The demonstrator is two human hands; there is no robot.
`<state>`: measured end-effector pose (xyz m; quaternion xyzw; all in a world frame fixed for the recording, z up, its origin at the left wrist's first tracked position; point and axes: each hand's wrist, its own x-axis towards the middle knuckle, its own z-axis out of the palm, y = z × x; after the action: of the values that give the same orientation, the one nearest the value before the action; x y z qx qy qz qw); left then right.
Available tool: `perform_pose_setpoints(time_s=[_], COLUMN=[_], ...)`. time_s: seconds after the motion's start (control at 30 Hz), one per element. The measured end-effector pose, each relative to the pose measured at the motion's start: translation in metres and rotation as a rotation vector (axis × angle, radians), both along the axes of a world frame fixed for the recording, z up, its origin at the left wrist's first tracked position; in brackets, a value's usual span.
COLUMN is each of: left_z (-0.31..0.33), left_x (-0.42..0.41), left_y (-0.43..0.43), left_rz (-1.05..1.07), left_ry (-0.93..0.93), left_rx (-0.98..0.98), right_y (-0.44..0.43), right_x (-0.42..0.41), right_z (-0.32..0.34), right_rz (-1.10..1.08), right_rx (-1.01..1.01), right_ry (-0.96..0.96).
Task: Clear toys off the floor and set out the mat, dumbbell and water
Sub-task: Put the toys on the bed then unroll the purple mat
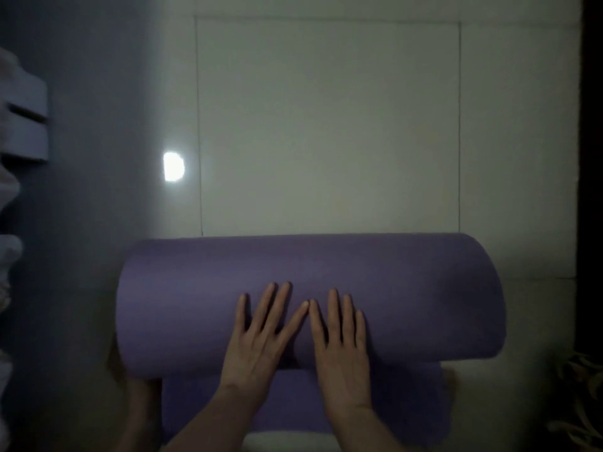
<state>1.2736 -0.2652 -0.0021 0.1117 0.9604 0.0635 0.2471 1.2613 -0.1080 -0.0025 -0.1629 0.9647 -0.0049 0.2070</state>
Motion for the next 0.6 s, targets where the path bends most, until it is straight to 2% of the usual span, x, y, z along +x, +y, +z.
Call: perform_pose_setpoints(time_s=[0.13,0.23,0.3,0.47,0.6], left_z=[0.02,0.065,0.086,0.098,0.088], left_x=[-0.149,-0.26,-0.277,-0.222,-0.189], left_y=[-0.028,-0.036,-0.03,-0.03,-0.035], left_rz=[0.12,0.262,0.289,0.238,0.222], left_ry=[0.371,0.503,0.544,0.312,0.16], left_rx=[-0.03,0.023,0.088,0.096,0.031], right_y=[-0.044,-0.084,-0.096,-0.073,-0.063], right_x=[-0.153,-0.253,-0.265,-0.217,-0.192], right_z=[0.009,0.049,0.069,0.077,0.079], right_rz=[-0.171,-0.263,-0.236,-0.119,-0.136], right_rx=[-0.077,-0.175,-0.211,-0.138,-0.07], right_ry=[0.238,0.437,0.494,0.357,0.302])
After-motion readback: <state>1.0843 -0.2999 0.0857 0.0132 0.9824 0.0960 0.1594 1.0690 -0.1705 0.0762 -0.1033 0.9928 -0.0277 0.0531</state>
